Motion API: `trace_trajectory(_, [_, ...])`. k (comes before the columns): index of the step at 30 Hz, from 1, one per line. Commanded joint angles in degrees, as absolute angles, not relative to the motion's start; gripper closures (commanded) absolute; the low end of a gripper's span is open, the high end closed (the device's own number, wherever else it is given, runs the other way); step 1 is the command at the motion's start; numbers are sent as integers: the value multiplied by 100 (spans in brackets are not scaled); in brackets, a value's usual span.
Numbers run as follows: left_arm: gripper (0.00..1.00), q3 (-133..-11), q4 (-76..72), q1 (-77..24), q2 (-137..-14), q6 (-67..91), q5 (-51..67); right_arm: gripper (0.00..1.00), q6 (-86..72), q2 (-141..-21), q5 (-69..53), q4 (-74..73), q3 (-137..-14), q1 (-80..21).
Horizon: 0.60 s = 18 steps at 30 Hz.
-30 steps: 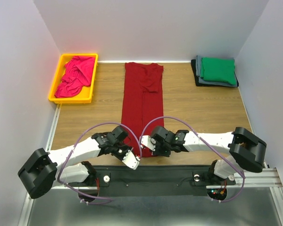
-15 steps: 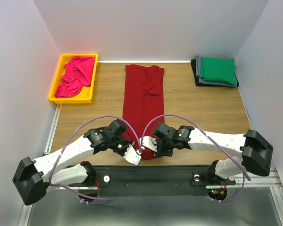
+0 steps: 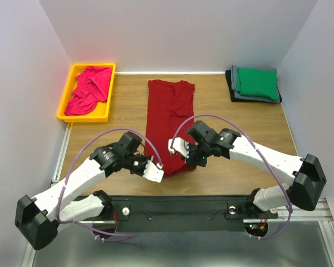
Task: Fold and stack the t-shirts
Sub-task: Fold the tshirt
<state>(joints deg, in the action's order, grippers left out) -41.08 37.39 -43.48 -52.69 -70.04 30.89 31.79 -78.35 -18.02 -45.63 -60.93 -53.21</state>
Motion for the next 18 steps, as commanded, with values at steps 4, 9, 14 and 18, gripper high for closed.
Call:
trace_trajectory(4, [100, -4588, 3121, -3323, -5809, -7566, 3595, 99, 4103, -8182, -1591, -4615, -6556, -4756])
trace_trajectory(9, [100, -4719, 2533, -2919, -6354, -8085, 3595, 99, 4482, -8525, -1450, -4219, -6810, -4264])
trace_trajectory(14, [100, -5158, 2241, -2497, -7074, -8603, 3691, 99, 4825, -9183, -1564, -4122, -7355, -3833])
trace_trajectory(18, [100, -5527, 2250, -2242, -7663, -8946, 3805, 99, 5149, -9614, -1608, -4113, -7777, -3596])
